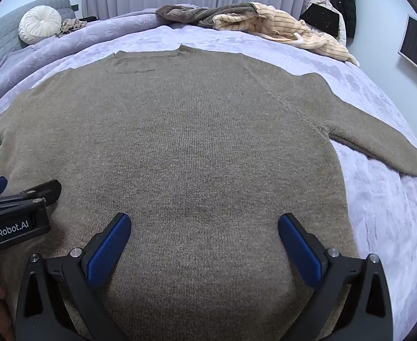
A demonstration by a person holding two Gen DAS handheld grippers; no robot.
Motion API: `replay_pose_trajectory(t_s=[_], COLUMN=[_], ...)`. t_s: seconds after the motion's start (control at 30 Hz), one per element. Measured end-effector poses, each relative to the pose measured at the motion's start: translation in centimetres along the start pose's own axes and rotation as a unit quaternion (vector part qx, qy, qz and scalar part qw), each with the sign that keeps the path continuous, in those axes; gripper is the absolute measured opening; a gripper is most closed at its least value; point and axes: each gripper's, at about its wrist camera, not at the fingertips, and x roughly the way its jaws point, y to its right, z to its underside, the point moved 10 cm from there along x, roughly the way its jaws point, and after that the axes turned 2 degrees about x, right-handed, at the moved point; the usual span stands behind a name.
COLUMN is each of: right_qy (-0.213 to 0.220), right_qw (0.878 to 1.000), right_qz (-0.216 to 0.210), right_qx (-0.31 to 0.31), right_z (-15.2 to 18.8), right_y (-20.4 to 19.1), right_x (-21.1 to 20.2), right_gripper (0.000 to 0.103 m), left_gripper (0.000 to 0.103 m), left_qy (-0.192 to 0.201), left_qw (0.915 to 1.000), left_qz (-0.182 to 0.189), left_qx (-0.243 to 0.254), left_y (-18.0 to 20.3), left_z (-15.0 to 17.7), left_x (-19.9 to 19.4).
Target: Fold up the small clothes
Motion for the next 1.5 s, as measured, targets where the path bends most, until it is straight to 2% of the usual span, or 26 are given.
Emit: replay_pose_trajectory(t_s=[0.17, 0.3, 0.57, 0.67, 0.7, 0.77, 0.87, 0.93, 1.0, 1.07, 1.3, 1.5], right_qy=[-0.042, -0.066, -0.027, -0.017, -0.013, -0.008, 0.005, 0.010, 0.015, 0.018, 0.029, 0.034], right_qw=[0.999, 0.998, 0.999, 0.999, 0.999, 0.999, 1.000, 1.000, 0.999, 0.999, 0.999, 0.999], right_qz=[0.001, -0.008, -0.010, -0.015, -0.017, -0.019, -0.021, -0.023, -0.025, -0.027, -0.031, -0.030], right_qx=[-0.005, 0.003, 0.022, 0.029, 0.029, 0.027, 0.021, 0.017, 0.016, 0.019, 0.022, 0.019], right_z=[0.0, -0.5, -2.9, -3.8, -4.1, -4.5, -5.2, -5.6, -5.8, -6.1, -6.6, -7.0], right_y=[0.1, 0.2, 1.8, 2.2, 2.3, 2.3, 2.2, 2.1, 2.2, 2.3, 2.9, 3.1], right_x=[-0.1, -1.0, -5.7, -6.8, -7.3, -7.9, -9.0, -9.3, -9.6, -9.9, -10.8, -11.3], right_gripper=[0.103, 0.103, 0.103, 0.103, 0.103, 0.103, 0.103, 0.103, 0.103, 0.103, 0.103, 0.103], left_gripper=[0.103, 0.103, 0.103, 0.103, 0.103, 0.103, 0.103, 0.103, 0.103, 0.103, 0.103, 0.103], left_qy=[-0.010, -0.024, -0.056, -0.042, -0.035, -0.039, -0.037, -0.041, -0.035, -0.029, -0.016, -0.035], left_qw=[0.9999, 0.9995, 0.9977, 0.9987, 0.9989, 0.9976, 0.9968, 0.9952, 0.9958, 0.9947, 0.9968, 0.9954], left_qz=[0.008, -0.005, -0.011, 0.018, 0.016, 0.053, 0.065, 0.086, 0.083, 0.099, 0.074, 0.088], left_qx=[0.002, 0.018, 0.037, 0.025, 0.027, 0.022, 0.031, 0.022, 0.014, 0.003, 0.026, 0.012], left_y=[-1.0, -1.4, -2.3, -2.5, -2.6, -2.6, -2.6, -2.2, -1.6, -1.0, -0.1, 0.1], left_z=[-0.3, -0.7, -1.8, -2.4, -2.9, -2.7, -3.3, -3.3, -3.2, -3.3, -4.3, -4.3], left_x=[-0.9, -1.3, -3.5, -4.8, -5.3, -6.0, -6.9, -7.7, -8.5, -9.3, -10.9, -10.9])
